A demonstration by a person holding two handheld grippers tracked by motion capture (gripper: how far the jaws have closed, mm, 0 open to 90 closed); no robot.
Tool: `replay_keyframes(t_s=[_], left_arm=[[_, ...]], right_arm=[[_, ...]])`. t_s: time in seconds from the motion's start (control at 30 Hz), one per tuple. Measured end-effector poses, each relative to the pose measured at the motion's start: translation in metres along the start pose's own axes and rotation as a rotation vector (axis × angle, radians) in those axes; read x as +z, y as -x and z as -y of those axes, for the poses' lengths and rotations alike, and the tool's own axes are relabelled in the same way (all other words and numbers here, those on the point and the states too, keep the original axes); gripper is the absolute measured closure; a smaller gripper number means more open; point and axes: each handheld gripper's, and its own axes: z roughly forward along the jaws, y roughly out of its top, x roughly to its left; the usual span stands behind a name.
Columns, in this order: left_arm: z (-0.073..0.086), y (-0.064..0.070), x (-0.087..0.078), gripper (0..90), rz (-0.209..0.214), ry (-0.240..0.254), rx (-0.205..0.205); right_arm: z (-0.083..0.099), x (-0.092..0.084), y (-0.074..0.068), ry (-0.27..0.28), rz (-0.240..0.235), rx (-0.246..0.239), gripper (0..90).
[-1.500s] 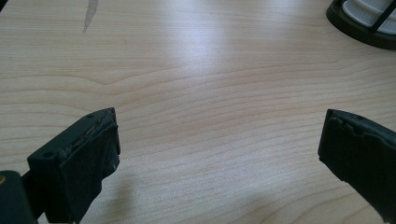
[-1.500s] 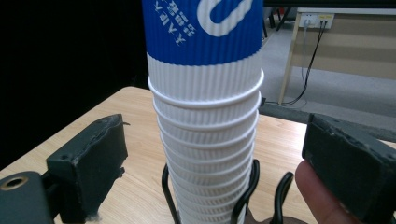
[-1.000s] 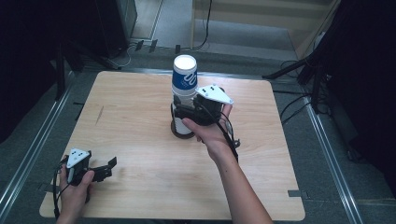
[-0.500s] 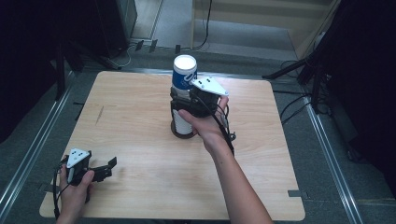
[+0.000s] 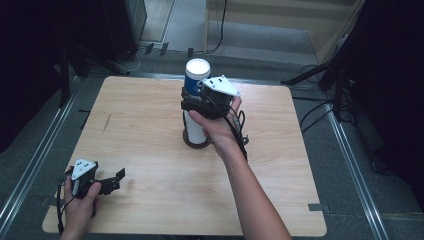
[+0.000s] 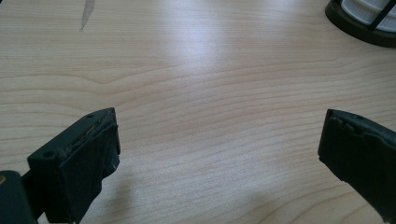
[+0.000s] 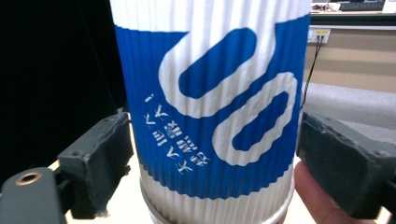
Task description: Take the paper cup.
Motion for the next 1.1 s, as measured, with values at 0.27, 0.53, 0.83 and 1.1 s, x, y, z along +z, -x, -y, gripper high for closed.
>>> replay_keyframes(t_s=[0.27,0.53,0.83,1.1], left_arm=[[0.0,0.0,0.0004,0.0,0.0,0.0,-0.002],[0.0,0.0001,0.0001,0.0,0.003,0.001,0.002],[0.0,0.0003,0.0001,0.0,0.003,0.0,0.004],[0.0,0.0004,0.0002,0.0,0.004,0.001,0.003]], right_arm=[[-0.002,0.005,0.0003,-0.017,0.006,0.005,13.1],[-0.0043,0.0091,-0.0017,-0.014,0.017,-0.012,13.7],[-0.0046,0.0101,-0.0029,-0.013,0.007,-0.033,18.0],[-0.0058,0.01,-0.0036,-0.014,0.012,-0.043,18.4]])
